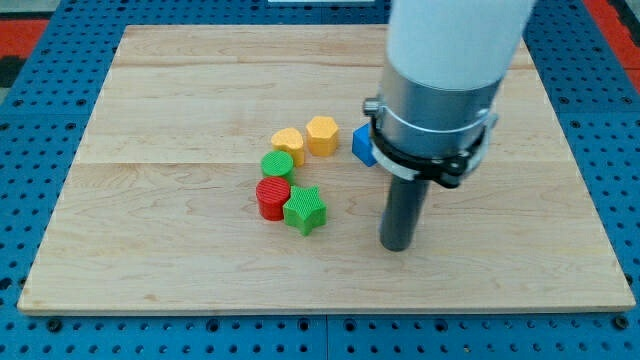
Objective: Move the red star between the blue cube and blue triangle
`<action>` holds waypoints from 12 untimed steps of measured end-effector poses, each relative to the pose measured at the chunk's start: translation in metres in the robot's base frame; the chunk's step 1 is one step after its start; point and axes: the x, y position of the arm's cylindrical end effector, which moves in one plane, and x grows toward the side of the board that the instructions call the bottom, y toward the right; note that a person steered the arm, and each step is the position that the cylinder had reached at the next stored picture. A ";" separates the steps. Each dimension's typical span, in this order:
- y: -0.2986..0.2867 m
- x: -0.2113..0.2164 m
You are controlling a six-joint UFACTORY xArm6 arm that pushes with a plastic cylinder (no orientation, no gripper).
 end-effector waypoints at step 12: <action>0.012 -0.106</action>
